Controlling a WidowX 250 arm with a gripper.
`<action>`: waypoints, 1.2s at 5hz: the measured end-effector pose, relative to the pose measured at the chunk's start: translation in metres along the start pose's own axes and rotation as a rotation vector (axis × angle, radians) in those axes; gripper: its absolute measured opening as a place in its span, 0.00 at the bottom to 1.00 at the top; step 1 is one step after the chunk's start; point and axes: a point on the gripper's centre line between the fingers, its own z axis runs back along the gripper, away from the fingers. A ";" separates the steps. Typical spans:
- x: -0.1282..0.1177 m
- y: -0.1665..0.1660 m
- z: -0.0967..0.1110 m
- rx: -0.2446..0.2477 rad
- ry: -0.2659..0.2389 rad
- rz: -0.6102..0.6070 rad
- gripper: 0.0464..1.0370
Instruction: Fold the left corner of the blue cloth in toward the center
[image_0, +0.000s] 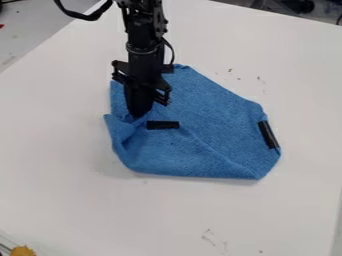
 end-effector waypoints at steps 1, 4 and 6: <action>-0.003 -0.007 0.002 -0.013 0.037 0.018 0.52; 0.025 -0.063 0.023 -0.127 -0.013 0.098 0.97; 0.038 -0.070 0.034 -0.065 -0.123 0.010 0.96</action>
